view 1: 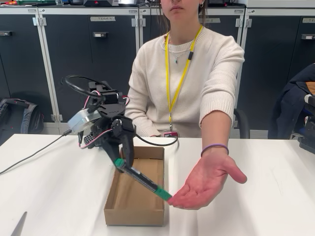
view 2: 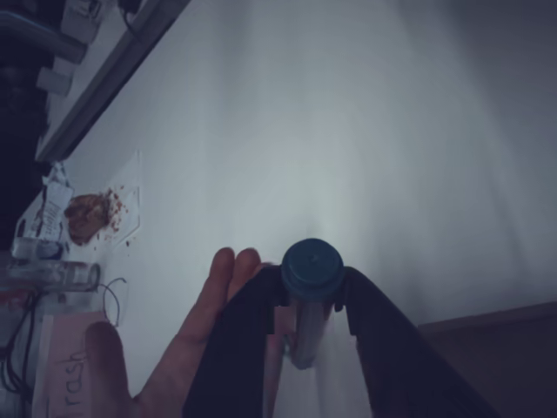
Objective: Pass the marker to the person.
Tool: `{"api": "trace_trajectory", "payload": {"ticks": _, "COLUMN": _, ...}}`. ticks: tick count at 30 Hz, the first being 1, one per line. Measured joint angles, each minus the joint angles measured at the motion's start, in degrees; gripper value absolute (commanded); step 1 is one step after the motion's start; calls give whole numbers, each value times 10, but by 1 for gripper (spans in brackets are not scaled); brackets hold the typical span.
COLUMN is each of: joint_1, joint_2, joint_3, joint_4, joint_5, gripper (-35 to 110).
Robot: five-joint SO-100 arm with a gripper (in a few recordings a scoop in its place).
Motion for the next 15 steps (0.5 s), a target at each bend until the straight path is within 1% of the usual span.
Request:
{"api": "trace_trajectory", "payload": {"ticks": 4, "joint_1": -34, "joint_2": 0, "joint_3": -14, "joint_4": 0, "joint_5": -4, "gripper": -5}}
{"api": "trace_trajectory", "payload": {"ticks": 10, "joint_1": -92, "joint_2": 1, "joint_3": -80, "joint_4": 18, "joint_5": -11, "gripper": -5}}
{"api": "trace_trajectory", "payload": {"ticks": 15, "joint_1": -92, "joint_2": 1, "joint_3": -90, "joint_4": 18, "joint_5": -23, "gripper": -5}}
